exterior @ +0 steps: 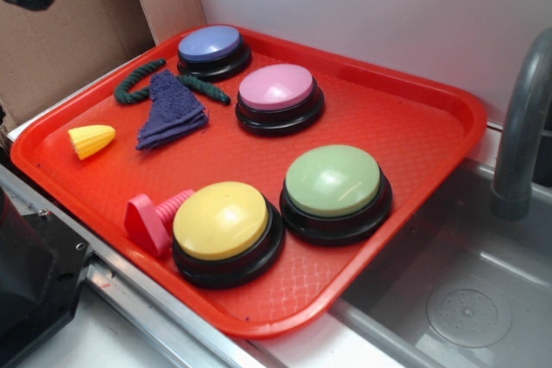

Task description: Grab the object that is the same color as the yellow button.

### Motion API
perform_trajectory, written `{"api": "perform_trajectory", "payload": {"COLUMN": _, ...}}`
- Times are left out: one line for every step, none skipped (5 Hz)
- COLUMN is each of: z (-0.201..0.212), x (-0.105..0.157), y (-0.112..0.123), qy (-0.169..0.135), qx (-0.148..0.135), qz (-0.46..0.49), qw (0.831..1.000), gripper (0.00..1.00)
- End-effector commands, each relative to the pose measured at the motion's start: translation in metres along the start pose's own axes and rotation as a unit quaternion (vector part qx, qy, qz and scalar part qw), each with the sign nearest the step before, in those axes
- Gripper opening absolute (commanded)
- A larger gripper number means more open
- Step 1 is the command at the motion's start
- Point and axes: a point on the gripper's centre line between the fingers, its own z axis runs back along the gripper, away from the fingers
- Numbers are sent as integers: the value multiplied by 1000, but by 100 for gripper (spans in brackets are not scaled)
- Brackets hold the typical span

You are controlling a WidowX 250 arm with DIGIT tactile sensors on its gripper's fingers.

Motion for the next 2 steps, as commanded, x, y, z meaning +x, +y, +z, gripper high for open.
{"api": "perform_trajectory", "payload": {"z": -32, "x": 15, "y": 58, "qy": -35, "qx": 19, "qz": 5, "qw": 999, "gripper": 100}}
{"api": "perform_trajectory", "payload": {"z": -60, "x": 19, "y": 72, "qy": -66, "qx": 55, "qz": -11, "qw": 996, "gripper": 100}}
